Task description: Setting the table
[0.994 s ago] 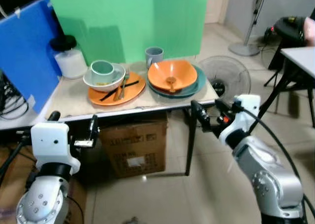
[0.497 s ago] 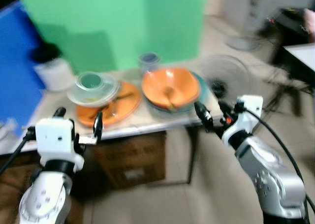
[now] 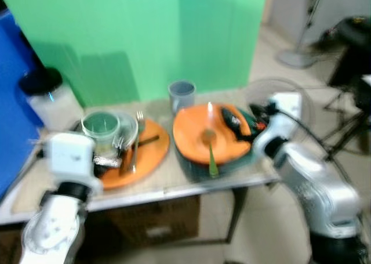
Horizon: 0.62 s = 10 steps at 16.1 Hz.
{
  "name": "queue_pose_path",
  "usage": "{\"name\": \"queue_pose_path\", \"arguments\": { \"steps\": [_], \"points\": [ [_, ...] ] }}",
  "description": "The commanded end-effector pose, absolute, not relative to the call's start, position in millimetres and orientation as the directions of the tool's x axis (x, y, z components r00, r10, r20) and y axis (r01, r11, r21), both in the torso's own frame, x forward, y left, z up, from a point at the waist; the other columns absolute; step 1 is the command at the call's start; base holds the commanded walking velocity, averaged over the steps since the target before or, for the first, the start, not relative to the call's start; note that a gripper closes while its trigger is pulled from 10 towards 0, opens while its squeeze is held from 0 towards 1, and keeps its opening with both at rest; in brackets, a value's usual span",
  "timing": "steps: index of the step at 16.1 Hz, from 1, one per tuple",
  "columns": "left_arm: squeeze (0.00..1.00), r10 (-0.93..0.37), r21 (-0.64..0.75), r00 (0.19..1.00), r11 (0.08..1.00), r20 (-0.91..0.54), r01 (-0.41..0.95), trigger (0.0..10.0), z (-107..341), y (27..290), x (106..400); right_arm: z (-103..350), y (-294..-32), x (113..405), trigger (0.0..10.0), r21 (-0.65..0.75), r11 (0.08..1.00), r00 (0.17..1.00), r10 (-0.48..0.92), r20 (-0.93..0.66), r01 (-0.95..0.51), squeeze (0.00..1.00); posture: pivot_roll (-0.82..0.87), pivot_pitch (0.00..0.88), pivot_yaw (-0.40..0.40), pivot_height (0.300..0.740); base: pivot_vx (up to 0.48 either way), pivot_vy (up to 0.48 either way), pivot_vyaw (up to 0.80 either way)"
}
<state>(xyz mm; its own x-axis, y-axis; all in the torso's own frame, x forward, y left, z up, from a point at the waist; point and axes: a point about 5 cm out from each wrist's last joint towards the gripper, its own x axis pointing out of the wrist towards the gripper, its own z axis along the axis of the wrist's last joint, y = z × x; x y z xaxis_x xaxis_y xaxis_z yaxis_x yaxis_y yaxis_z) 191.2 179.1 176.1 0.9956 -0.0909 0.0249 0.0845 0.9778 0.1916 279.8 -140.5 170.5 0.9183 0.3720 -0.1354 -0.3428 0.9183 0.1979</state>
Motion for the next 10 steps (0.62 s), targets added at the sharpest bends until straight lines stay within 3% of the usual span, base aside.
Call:
{"name": "queue_pose_path", "arguments": {
  "steps": [1, 2, 3, 5, 6, 9, 10],
  "points": [
    [0.72, -0.173, 0.212, 0.985, 0.963, 0.024, 0.164, 10.0, 183.4, 173.9, 190.1, 183.8, -126.1, 284.5, 10.0, 0.16, 0.896, 0.886, 0.438, -0.152, -0.415, 1.0, -0.03, 0.0, 0.06, 0.74, 0.0, 0.0, 0.0],
    [0.55, -0.237, 0.21, 0.971, 0.95, 0.004, 0.231, 10.0, 184.9, 168.1, 189.6, 186.4, -125.3, 285.7, 10.0, 0.149, 0.887, 0.868, 0.46, -0.186, -0.438, 0.44, -0.03, 0.0, 0.056, 0.74, 0.0, 0.0, 0.0],
    [0.44, -0.304, 0.218, 0.952, 0.929, -0.018, 0.301, 10.0, 185.8, 162.3, 188.7, 186.7, -125.7, 286.0, 10.0, 0.14, 0.883, 0.848, 0.47, -0.246, -0.449, 0.0, -0.03, 0.0, 0.051, 0.74, 0.0, 0.0, 0.0],
    [0.0, -0.428, 0.225, 0.897, 0.868, -0.112, 0.442, 10.0, 182.6, 152.1, 186.3, 187.1, -126.1, 285.8, 10.0, 0.156, 0.87, 0.796, 0.491, -0.353, -0.468, 0.0, -0.04, 0.0, 0.039, 0.74, 0.0, 0.0, 0.0],
    [0.0, -0.475, 0.232, 0.862, 0.831, -0.177, 0.505, 10.0, 180.6, 149.3, 186.1, 185.0, -125.7, 283.8, 10.0, 0.169, 0.86, 0.737, 0.502, -0.454, -0.482, 0.0, -0.04, 0.0, 0.036, 0.74, 0.0, 0.0, 0.0],
    [0.0, -0.519, 0.212, 0.817, 0.794, -0.253, 0.57, 10.0, 178.1, 147.1, 185.6, 177.8, -127.5, 281.9, 10.0, 0.183, 0.869, 0.657, 0.472, -0.588, -0.46, 0.0, -0.04, 0.0, 0.021, 0.74, 0.0, 0.0, 0.0],
    [0.0, -0.533, 0.208, 0.795, 0.776, -0.289, 0.595, 10.0, 176.6, 146.9, 185.0, 175.5, -128.2, 282.7, 9.2, 0.197, 0.876, 0.634, 0.458, -0.623, -0.44, 0.0, -0.03, 0.0, 0.012, 0.74, 0.0, 0.0, 0.0]
  ]
}}
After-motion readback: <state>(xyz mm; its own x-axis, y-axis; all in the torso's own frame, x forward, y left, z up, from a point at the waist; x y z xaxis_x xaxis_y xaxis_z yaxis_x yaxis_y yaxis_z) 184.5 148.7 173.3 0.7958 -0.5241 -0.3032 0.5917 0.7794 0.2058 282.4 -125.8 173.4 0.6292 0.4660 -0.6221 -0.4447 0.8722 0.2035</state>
